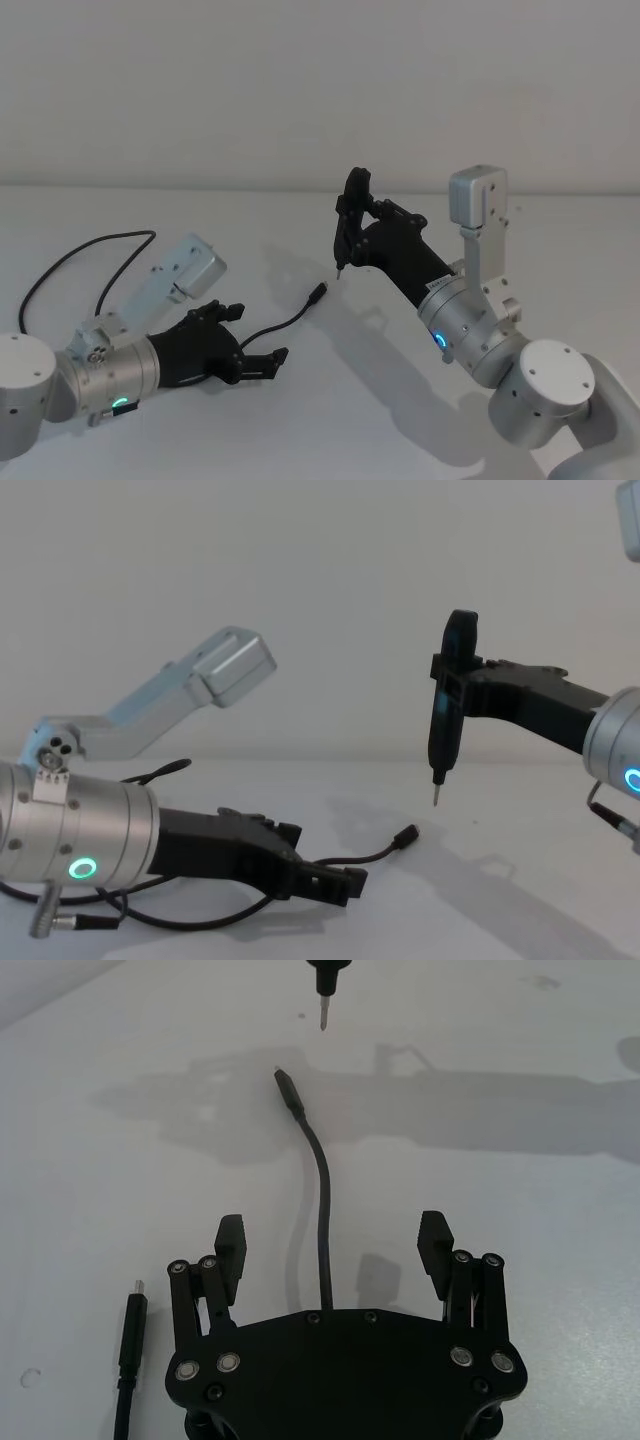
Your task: Pick up the data cable with the one hand.
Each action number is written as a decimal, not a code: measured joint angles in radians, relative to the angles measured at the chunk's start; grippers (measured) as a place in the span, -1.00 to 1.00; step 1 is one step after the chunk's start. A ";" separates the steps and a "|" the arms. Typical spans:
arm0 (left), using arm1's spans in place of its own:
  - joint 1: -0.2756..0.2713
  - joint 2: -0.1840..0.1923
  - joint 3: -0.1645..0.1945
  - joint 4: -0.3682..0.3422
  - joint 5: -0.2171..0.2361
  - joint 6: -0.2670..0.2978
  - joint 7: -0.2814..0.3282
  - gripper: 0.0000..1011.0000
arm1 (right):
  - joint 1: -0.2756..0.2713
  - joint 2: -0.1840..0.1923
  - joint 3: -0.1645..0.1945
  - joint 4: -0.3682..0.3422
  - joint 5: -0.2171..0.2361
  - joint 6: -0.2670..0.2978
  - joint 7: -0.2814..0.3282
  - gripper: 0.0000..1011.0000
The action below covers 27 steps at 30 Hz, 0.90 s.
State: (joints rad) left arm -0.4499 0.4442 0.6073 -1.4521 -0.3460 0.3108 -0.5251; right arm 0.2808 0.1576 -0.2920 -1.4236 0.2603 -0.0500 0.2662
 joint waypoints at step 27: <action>-0.020 -0.046 0.001 0.064 0.019 -0.017 -0.004 0.71 | -0.005 -0.001 0.001 -0.002 -0.002 0.000 0.004 -0.46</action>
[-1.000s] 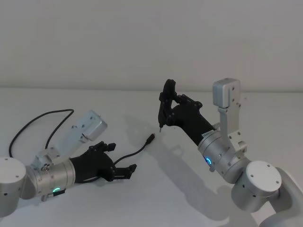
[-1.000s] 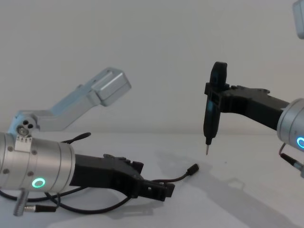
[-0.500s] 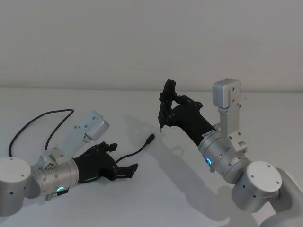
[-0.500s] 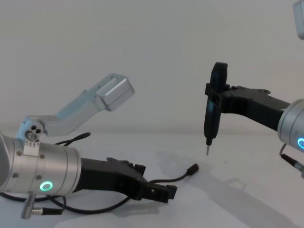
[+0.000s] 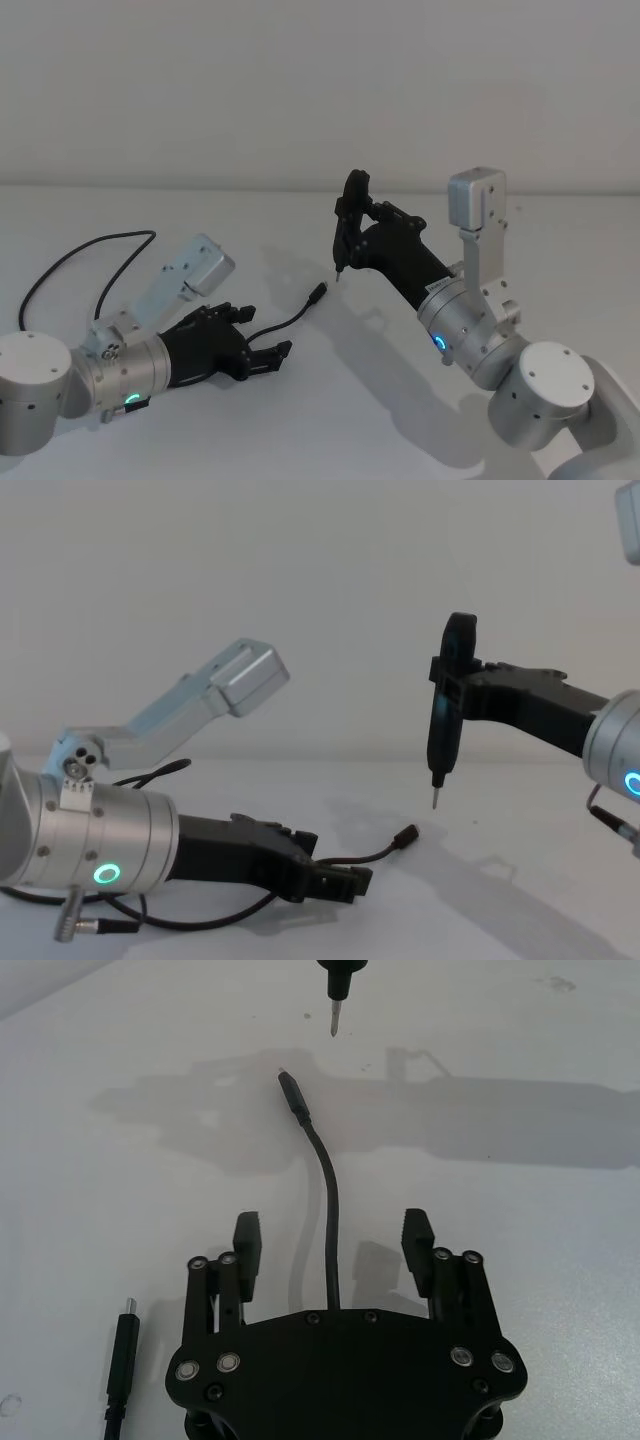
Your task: Pick up the data cable with the one hand.
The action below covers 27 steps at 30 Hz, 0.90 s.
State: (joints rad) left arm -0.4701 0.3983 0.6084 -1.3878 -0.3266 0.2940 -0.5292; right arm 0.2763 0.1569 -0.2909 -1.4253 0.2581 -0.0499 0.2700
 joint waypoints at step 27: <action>-0.003 -0.007 0.001 0.009 0.003 -0.003 -0.002 -0.91 | 0.064 -0.041 -0.019 0.101 -0.029 -0.031 -0.001 -0.46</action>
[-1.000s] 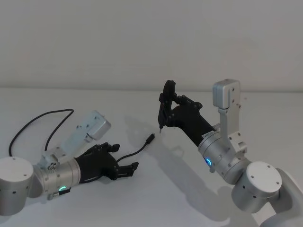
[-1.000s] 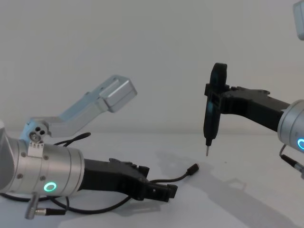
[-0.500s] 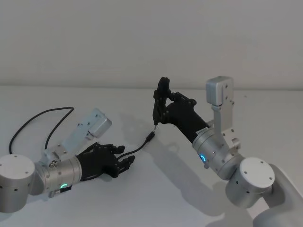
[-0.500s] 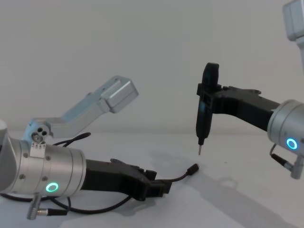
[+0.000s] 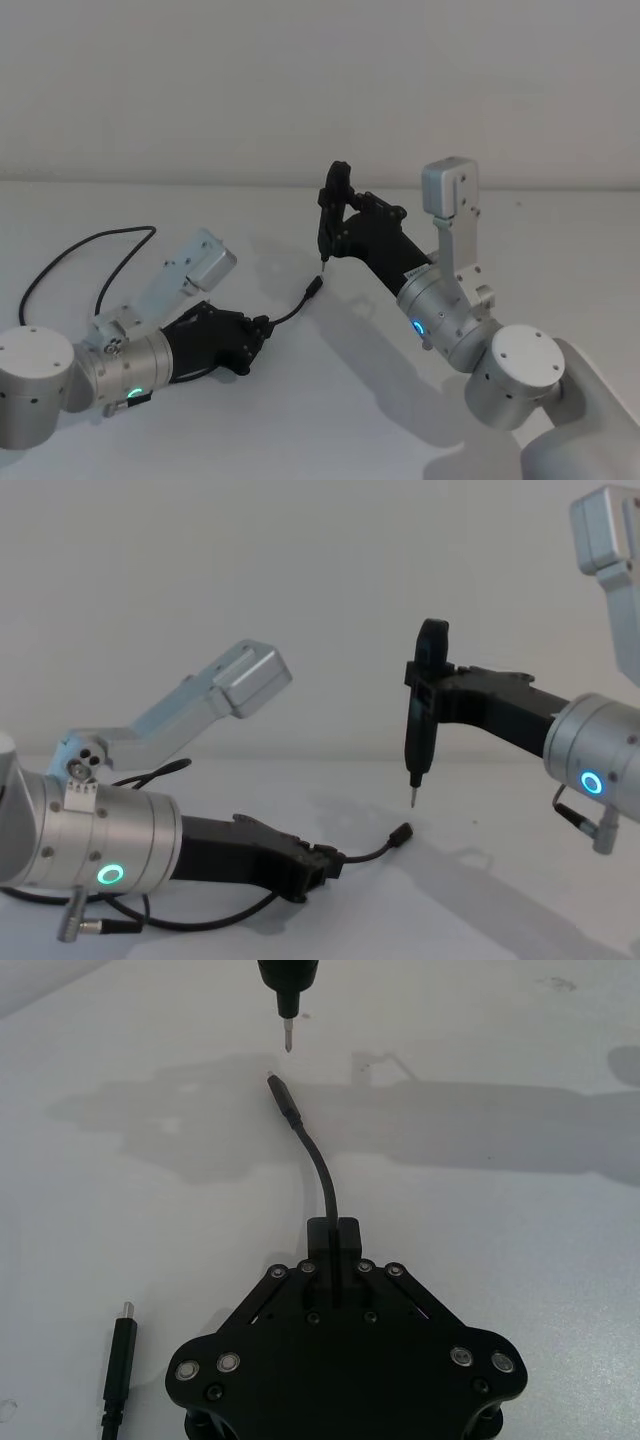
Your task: Pick up the data cable with the one hand.
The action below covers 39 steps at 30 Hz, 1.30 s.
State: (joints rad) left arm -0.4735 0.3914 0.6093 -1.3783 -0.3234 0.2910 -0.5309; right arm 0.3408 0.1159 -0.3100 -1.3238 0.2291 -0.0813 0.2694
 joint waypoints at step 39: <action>0.000 -0.001 0.000 0.001 0.000 0.000 0.000 -0.92 | 0.053 -0.022 0.014 0.125 -0.019 -0.025 0.009 -0.46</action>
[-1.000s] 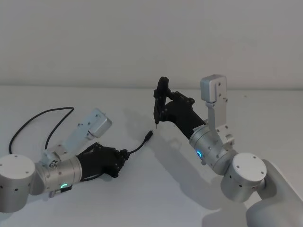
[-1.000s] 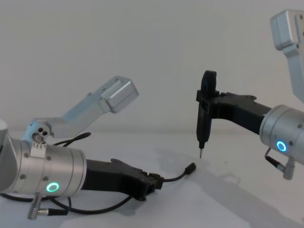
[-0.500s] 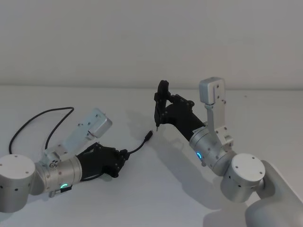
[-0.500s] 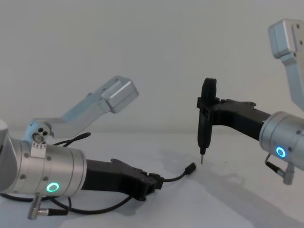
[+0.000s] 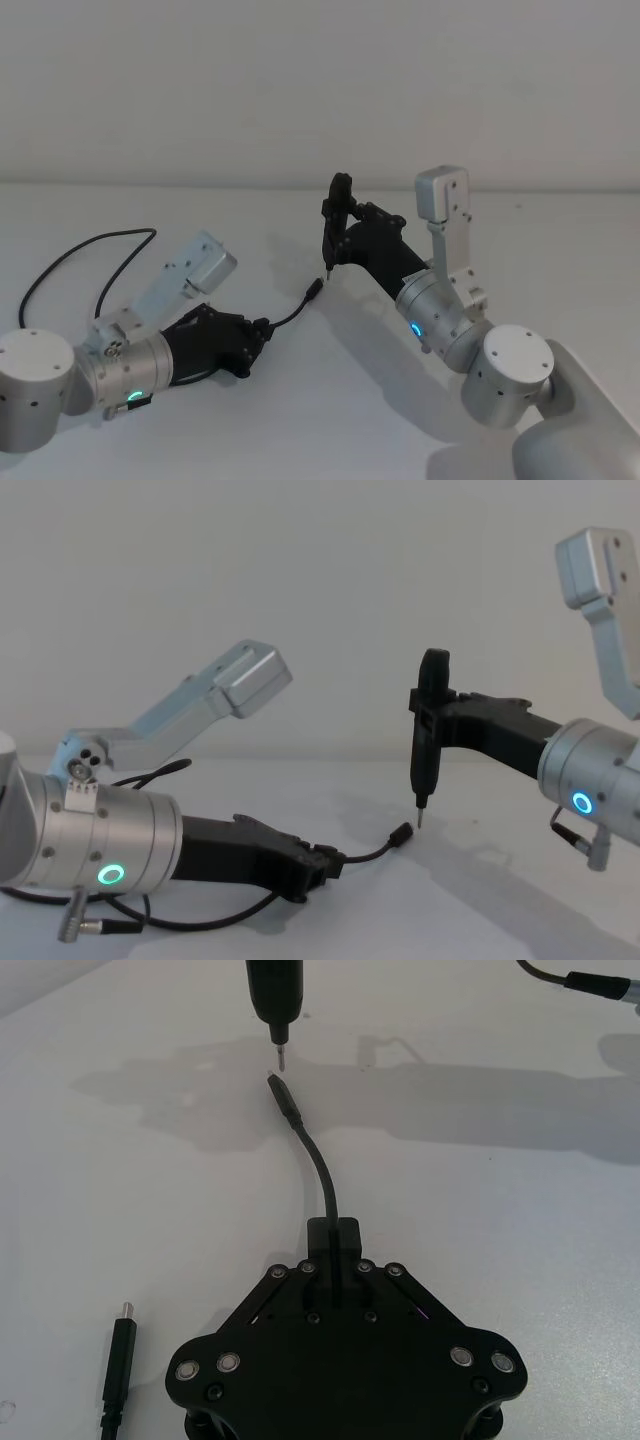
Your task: Pick up the data cable with the one hand.
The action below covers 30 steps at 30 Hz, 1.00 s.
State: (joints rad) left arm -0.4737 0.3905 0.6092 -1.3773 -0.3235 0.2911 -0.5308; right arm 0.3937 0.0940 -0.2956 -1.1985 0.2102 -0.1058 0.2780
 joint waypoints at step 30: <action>0.000 0.000 0.000 0.000 0.000 0.000 0.000 -0.92 | 0.029 -0.014 -0.005 0.048 0.004 -0.024 0.015 -0.46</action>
State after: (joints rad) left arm -0.4737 0.3904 0.6092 -1.3774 -0.3235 0.2911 -0.5307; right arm 0.4231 0.0795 -0.3002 -1.1505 0.2138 -0.1295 0.2930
